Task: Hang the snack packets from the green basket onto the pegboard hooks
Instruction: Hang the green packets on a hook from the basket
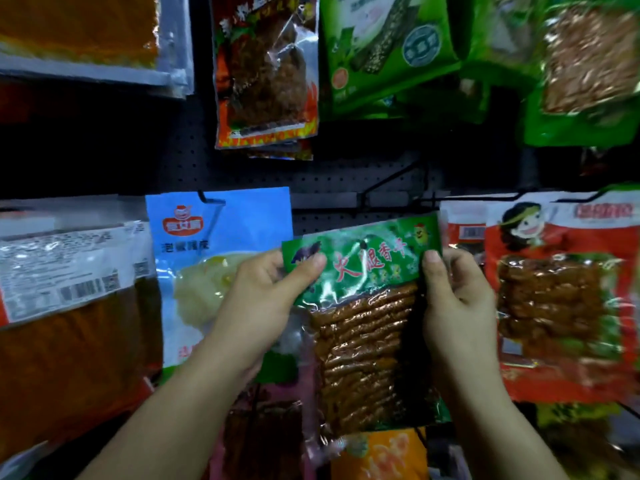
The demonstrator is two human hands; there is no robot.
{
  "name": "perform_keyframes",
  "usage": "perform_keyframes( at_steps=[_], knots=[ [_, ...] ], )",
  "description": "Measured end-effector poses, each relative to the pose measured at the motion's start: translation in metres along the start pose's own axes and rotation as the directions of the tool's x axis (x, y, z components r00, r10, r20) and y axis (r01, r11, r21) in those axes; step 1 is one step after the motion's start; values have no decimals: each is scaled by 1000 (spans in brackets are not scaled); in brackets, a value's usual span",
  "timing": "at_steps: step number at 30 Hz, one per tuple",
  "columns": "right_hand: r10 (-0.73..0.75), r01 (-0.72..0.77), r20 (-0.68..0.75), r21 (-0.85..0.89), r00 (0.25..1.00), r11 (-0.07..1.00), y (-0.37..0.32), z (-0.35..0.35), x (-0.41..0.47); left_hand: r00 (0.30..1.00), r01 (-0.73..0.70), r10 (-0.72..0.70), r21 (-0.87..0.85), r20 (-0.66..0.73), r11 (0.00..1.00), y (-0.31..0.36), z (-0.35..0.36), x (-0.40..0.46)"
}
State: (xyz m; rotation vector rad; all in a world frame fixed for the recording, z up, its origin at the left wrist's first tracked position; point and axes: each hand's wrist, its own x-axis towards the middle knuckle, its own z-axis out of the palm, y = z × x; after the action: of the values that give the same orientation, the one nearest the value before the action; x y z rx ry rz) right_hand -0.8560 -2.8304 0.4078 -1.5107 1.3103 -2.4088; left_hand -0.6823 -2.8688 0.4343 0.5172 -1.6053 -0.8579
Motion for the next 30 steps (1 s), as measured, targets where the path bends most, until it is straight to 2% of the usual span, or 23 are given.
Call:
perform_keyframes(
  at_steps=[2,5,10,17,25,30],
  knots=[
    [25,-24,70,-13,997,1000,1,-13,11,999,-50,51,23,-4,998,3,12,9],
    [-30,31,120,-4,992,1000,-7,-28,30,994,-107,107,14,14,994,6,28,20],
    [-177,184,96,-67,980,981,-27,-34,61,975,-222,223,28,-25,975,17,51,37],
    [-341,338,-5,-138,940,931,-52,-33,96,888,-444,452,98,-81,890,47,70,62],
    [-403,386,17,-332,915,861,-63,-29,128,853,-484,504,158,-137,861,61,80,85],
    [-362,344,27,-387,932,856,-57,-27,134,847,-492,519,203,-115,847,64,87,91]
  ],
)
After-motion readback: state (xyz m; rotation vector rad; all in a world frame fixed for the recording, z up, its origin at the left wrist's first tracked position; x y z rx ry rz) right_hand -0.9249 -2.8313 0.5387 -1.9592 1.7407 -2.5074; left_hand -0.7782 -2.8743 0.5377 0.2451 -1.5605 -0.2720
